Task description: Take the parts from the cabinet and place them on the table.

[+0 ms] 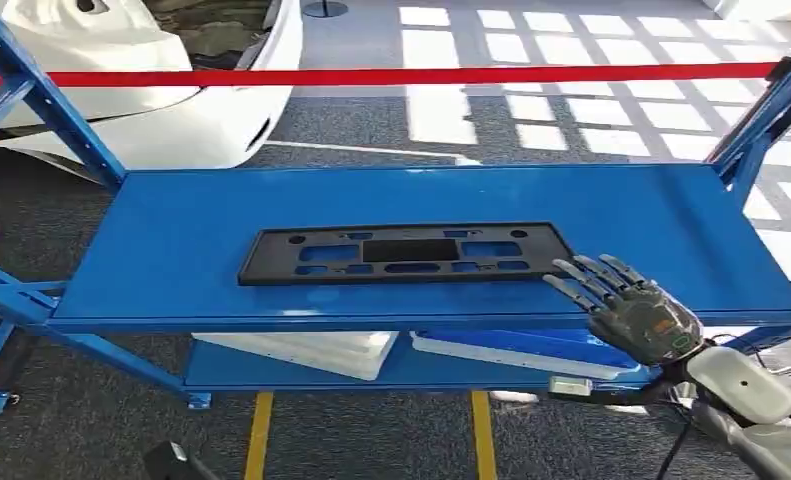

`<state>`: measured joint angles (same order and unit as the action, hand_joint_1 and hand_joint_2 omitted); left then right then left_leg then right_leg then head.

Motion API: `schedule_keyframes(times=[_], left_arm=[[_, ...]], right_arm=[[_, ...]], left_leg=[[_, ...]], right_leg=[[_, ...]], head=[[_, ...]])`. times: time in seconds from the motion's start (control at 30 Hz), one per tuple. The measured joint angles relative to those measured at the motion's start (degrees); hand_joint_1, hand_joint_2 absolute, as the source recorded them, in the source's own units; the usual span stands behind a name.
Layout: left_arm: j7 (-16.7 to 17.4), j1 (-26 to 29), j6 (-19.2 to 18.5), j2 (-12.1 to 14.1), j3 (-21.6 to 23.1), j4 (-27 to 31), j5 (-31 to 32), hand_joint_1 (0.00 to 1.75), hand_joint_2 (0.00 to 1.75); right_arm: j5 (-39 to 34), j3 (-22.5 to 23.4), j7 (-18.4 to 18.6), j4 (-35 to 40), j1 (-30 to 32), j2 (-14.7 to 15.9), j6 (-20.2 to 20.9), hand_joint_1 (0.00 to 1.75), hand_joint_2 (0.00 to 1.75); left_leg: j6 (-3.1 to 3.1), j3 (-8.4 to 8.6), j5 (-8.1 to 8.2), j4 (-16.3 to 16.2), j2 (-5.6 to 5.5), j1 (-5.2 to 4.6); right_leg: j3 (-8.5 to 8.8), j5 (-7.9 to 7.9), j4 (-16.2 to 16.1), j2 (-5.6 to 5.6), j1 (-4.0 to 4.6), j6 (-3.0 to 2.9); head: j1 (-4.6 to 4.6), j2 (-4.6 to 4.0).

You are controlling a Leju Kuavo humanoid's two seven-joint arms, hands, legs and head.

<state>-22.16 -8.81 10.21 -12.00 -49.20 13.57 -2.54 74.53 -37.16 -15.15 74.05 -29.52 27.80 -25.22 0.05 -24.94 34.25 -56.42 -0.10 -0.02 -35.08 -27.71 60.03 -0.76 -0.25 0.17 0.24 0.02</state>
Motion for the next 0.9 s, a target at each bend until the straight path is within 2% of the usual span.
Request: schedule_keyframes(times=[0.27,0.63,0.9], left_arm=[[0.44,-0.02,-0.11,0.02,0.55,0.0,0.0,0.0,0.0],[0.48,-0.1,-0.5,0.0,1.27,0.0,0.0,0.0,0.0],[1.03,-0.09,-0.66,0.0,1.38,0.0,0.0,0.0,0.0]], right_arm=[[-1.38,-2.58,0.57,-3.71,-2.11,-2.78,-1.49,0.0,1.75],[-1.4,-4.17,0.59,-6.31,-3.8,-4.98,-1.27,0.0,1.75],[-1.29,-5.53,0.37,-10.18,-6.38,-7.8,-0.24,0.0,1.75]], left_leg=[[0.0,0.0,0.0,0.0,0.0,-0.01],[0.0,-0.01,0.0,0.0,-0.01,-0.01],[-0.01,0.01,-0.01,0.0,-0.01,-0.01]], right_leg=[[0.0,0.0,0.0,-0.03,0.0,0.0],[0.0,0.0,0.0,0.0,0.0,0.0],[0.01,0.0,0.0,0.0,0.0,0.0]], head=[[0.0,0.0],[0.0,0.0],[0.0,0.0]])
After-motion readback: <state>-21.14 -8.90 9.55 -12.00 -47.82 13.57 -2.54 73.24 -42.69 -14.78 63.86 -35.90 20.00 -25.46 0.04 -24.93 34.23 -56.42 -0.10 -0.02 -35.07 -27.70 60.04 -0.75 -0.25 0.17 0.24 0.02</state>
